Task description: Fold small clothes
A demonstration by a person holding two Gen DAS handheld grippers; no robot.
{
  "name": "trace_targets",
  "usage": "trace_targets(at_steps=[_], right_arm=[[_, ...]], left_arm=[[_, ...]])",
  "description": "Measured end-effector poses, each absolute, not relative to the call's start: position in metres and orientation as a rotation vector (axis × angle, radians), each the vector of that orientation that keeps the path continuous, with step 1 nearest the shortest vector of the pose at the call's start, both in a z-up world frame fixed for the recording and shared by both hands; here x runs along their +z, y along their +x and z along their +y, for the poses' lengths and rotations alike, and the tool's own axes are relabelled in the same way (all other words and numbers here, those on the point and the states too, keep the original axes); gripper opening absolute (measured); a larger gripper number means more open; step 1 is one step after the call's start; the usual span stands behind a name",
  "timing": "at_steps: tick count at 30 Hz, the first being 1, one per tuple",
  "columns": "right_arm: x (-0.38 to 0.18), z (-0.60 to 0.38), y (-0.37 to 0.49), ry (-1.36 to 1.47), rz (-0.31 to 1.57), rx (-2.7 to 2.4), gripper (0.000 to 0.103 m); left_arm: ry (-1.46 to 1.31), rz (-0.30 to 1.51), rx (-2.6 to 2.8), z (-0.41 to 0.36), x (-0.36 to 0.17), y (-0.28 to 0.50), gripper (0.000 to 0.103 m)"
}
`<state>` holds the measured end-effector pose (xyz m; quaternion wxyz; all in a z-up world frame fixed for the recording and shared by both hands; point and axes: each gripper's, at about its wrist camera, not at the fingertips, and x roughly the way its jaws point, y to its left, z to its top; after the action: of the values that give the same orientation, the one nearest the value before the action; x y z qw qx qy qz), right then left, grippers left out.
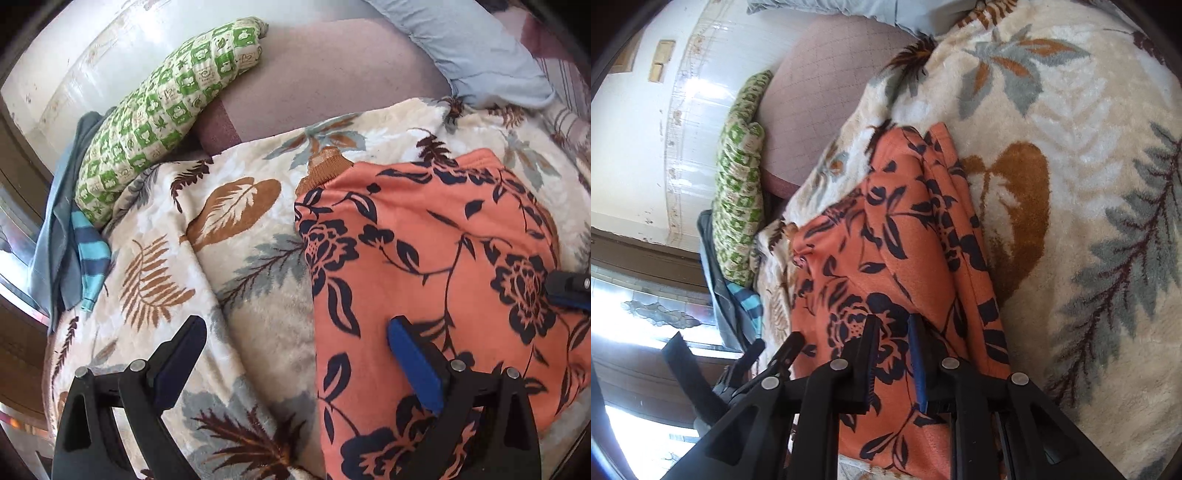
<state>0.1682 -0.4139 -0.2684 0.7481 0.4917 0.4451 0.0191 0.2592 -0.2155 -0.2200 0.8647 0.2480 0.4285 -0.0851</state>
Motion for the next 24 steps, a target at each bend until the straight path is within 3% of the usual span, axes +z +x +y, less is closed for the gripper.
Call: trace_targets(at_steps=[11,17,24], right_arm=[[-0.252,-0.418,0.165,1.045,0.883,0.034,0.020],[-0.264,-0.412,0.172,1.031,0.968,0.016,0.019],[-0.261,-0.416,0.169,1.040,0.938,0.027,0.019]], left_arm=[[0.565,0.840,-0.182,-0.219,-0.222,0.241,0.099],[0.557,0.847,-0.185,-0.220,-0.227,0.241,0.099],[0.532,0.856,-0.184,-0.218,-0.227,0.242,0.099]])
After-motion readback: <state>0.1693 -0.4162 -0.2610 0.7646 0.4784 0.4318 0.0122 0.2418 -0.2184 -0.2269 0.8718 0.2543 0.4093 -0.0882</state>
